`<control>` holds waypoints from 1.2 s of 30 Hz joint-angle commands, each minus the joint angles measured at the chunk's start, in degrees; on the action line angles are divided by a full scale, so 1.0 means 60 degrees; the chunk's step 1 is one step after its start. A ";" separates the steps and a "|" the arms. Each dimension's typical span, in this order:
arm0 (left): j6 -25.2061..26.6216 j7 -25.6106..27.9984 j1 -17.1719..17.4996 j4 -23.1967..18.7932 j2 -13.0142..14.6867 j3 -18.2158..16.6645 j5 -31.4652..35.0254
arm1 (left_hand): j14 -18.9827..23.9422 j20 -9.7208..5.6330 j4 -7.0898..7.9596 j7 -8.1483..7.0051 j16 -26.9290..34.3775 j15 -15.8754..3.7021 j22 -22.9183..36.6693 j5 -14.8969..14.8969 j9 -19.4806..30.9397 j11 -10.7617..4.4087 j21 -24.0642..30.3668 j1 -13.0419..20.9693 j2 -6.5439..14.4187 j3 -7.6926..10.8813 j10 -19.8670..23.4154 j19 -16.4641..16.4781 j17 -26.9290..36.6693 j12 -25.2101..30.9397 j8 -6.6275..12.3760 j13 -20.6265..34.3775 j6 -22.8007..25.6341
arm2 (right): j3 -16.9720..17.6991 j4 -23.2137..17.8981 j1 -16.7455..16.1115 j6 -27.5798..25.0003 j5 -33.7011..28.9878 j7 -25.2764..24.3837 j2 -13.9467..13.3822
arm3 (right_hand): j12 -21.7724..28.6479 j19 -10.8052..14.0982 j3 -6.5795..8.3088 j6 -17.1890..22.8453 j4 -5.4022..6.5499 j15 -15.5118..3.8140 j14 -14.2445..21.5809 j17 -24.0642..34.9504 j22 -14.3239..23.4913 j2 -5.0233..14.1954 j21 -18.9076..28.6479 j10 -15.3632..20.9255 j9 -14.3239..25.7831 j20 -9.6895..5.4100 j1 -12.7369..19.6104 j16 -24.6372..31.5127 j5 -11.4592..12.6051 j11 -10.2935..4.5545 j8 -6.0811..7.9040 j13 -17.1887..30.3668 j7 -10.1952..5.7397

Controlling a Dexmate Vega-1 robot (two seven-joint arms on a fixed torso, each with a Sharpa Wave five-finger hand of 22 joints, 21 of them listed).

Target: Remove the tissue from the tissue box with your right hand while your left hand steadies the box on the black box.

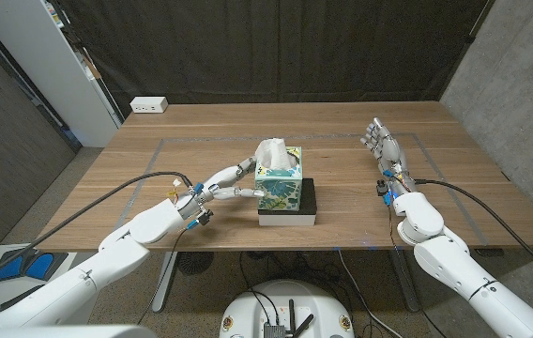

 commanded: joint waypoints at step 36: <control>0.1241 0.1970 0.1551 -0.1576 0.0140 -0.0949 0.0360 | 0.2410 -0.0403 -0.0103 0.0055 0.0412 -0.0528 0.0031 0.0090 0.0013 -0.0388 0.0435 0.1190 0.0984 0.0748 0.2260 0.2032 -0.0041 0.0678 0.0460 -0.0191 0.2541 | -0.0020 -0.0026 -0.0003 0.0003 0.0037 0.0197 -0.0066 | 0.0085 0.0035 -0.0034 0.0037 -0.0042 0.0054 -0.0002 -0.0016 0.0019 -0.0005 0.0048 0.0046 0.0038 0.0053 -0.0014 0.0043 0.0053 0.0022 0.0036 0.0029 -0.0027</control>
